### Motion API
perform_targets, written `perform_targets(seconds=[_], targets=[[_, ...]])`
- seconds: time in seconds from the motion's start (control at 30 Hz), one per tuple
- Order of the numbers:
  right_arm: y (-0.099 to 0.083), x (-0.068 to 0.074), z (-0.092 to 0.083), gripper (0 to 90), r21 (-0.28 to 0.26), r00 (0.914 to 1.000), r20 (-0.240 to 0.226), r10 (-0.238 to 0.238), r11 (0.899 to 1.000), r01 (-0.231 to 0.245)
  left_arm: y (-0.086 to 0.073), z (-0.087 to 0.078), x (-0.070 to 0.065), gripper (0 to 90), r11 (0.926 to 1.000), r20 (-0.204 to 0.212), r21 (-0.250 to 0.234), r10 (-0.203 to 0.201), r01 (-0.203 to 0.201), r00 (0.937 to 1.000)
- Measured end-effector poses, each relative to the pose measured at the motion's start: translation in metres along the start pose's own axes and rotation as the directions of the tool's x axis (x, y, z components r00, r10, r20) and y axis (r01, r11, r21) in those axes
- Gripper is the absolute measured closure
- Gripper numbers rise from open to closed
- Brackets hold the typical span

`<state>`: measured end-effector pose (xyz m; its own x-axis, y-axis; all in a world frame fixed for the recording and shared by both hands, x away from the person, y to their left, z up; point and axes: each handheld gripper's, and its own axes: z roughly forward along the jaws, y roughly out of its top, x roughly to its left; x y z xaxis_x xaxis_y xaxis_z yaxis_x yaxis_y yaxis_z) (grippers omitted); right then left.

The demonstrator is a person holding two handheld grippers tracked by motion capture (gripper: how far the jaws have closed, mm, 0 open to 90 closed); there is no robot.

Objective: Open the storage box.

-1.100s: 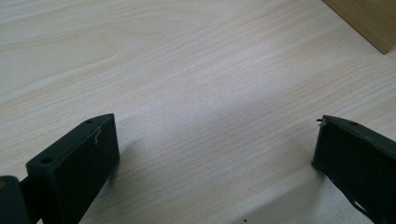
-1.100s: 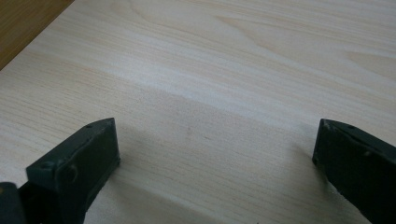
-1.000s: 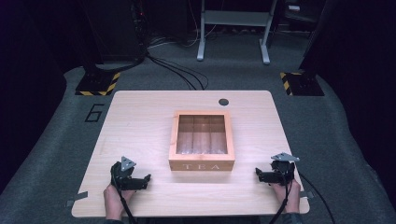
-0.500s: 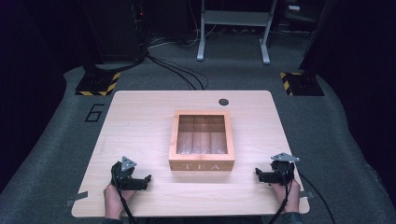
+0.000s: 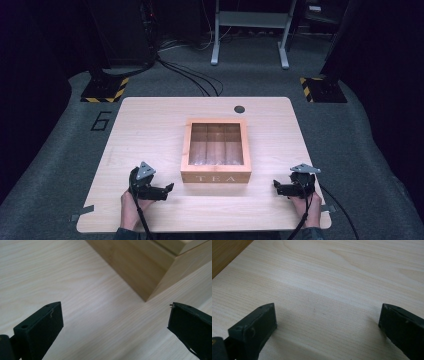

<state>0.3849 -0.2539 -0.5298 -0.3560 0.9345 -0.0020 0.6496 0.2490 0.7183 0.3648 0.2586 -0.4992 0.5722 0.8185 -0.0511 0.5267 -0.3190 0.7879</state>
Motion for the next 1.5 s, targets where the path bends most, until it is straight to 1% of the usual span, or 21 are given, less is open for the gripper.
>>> perform_targets(seconds=[0.13, 0.27, 0.4, 0.5, 0.63, 0.67, 0.7, 0.83, 0.9, 0.93, 1.0, 1.1, 1.13, 1.17, 1.2, 1.27, 1.3, 1.33, 1.37, 1.43, 1.5], targets=[[0.0, 0.0, 0.0, 0.9, 0.0, 1.0, 0.0, 0.0, 1.0, 0.0, 0.011, 0.006, -0.006, 0.0, 0.9995, 0.028, -0.006, 0.031, -0.03, 0.9991], [0.0, 0.0, 0.0, 0.9, -0.001, 1.0, 0.0, 0.001, 1.0, -0.001, 0.019, 0.013, -0.012, 0.0, 0.9991, 0.055, -0.011, 0.041, -0.041, 0.9976], [0.0, 0.0, 0.0, 1.0, -0.001, 1.0, 0.0, 0.001, 1.0, -0.001, 0.026, 0.019, -0.016, 0.1, 0.9992, 0.085, -0.017, 0.036, -0.035, 0.9957], [0.0, 0.0, 0.0, 1.2, 0.0, 1.0, -0.001, 0.003, 1.0, -0.003, 0.029, 0.023, -0.018, 1.0, 0.9989, 0.104, -0.025, 0.041, -0.039, 0.9937], [0.0, 0.0, 0.0, 1.3, -0.002, 1.0, -0.001, 0.0, 1.0, 0.0, 0.031, 0.027, -0.02, 10.5, 0.9984, 0.131, -0.042, 0.043, -0.038, 0.9904], [0.0, 0.0, 0.0, 1.4, -0.002, 1.0, -0.001, 0.0, 1.0, 0.0, 0.031, 0.027, -0.02, 14.2, 0.9984, 0.131, -0.042, 0.043, -0.038, 0.9904], [0.0, 0.0, 0.0, 1.4, 0.0, 1.0, -0.001, 0.004, 1.0, -0.004, 0.031, 0.029, -0.02, 15.0, 0.9984, 0.136, -0.044, 0.043, -0.037, 0.9897], [0.0, 0.0, 0.0, 1.4, -0.001, 1.0, -0.001, 0.004, 1.0, -0.004, 0.032, 0.031, -0.021, 16.1, 0.9975, 0.138, -0.059, 0.048, -0.04, 0.9893], [0.0, 0.0, 0.0, 1.4, -0.001, 1.0, -0.001, 0.002, 1.0, -0.002, 0.033, 0.032, -0.022, 15.9, 0.9978, 0.147, -0.052, 0.048, -0.04, 0.988], [0.0, 0.0, 0.0, 1.4, -0.001, 1.0, -0.001, 0.004, 1.0, -0.004, 0.034, 0.033, -0.022, 15.2, 0.9973, 0.143, -0.056, 0.055, -0.048, 0.9882], [0.0, 0.0, 0.0, 1.4, -0.001, 1.0, -0.001, 0.003, 1.0, -0.003, 0.036, 0.034, -0.023, 15.1, 0.9969, 0.147, -0.056, 0.063, -0.055, 0.9871], [0.0, 0.0, 0.0, 1.5, -0.001, 1.0, -0.001, 0.003, 1.0, -0.003, 0.037, 0.035, -0.025, 15.3, 0.9968, 0.149, -0.062, 0.058, -0.05, 0.9871], [0.0, 0.0, 0.0, 1.4, -0.001, 1.0, -0.001, 0.003, 1.0, -0.003, 0.038, 0.036, -0.025, 15.4, 0.9965, 0.149, -0.061, 0.066, -0.058, 0.9866], [0.0, 0.0, 0.0, 1.5, -0.001, 1.0, -0.001, 0.003, 1.0, -0.003, 0.038, 0.037, -0.026, 15.4, 0.9966, 0.151, -0.063, 0.062, -0.053, 0.9866], [0.0, 0.0, 0.0, 1.6, -0.003, 1.0, -0.001, 0.0, 1.0, 0.0, 0.039, 0.038, -0.025, 15.7, 0.996, 0.153, -0.061, 0.075, -0.066, 0.9854], [0.0, 0.0, 0.0, 1.7, -0.003, 1.0, -0.002, -0.001, 1.0, 0.001, 0.039, 0.039, -0.026, 16.2, 0.9957, 0.155, -0.063, 0.076, -0.067, 0.9849], [0.0, 0.0, 0.0, 1.7, -0.004, 1.0, -0.002, -0.001, 1.0, 0.001, 0.039, 0.04, -0.027, 16.2, 0.9962, 0.16, -0.063, 0.07, -0.061, 0.9846], [0.0, 0.0, 0.0, 1.8, -0.003, 1.0, -0.001, -0.002, 1.0, 0.002, 0.039, 0.041, -0.027, 16.5, 0.9948, 0.159, -0.068, 0.085, -0.075, 0.9837], [0.0, 0.0, 0.0, 1.8, -0.004, 1.0, -0.002, -0.002, 1.0, 0.002, 0.04, 0.041, -0.028, 17.8, 0.9946, 0.164, -0.073, 0.085, -0.074, 0.9827], [0.0, 0.0, 0.0, 1.9, -0.004, 1.0, -0.002, -0.002, 1.0, 0.002, 0.04, 0.04, -0.029, 18.5, 0.9937, 0.158, -0.074, 0.094, -0.083, 0.983], [0.0, 0.0, 0.0, 1.9, -0.004, 1.0, -0.001, -0.002, 1.0, 0.002, 0.04, 0.039, -0.029, 19.4, 0.9927, 0.159, -0.091, 0.092, -0.079, 0.9829]])
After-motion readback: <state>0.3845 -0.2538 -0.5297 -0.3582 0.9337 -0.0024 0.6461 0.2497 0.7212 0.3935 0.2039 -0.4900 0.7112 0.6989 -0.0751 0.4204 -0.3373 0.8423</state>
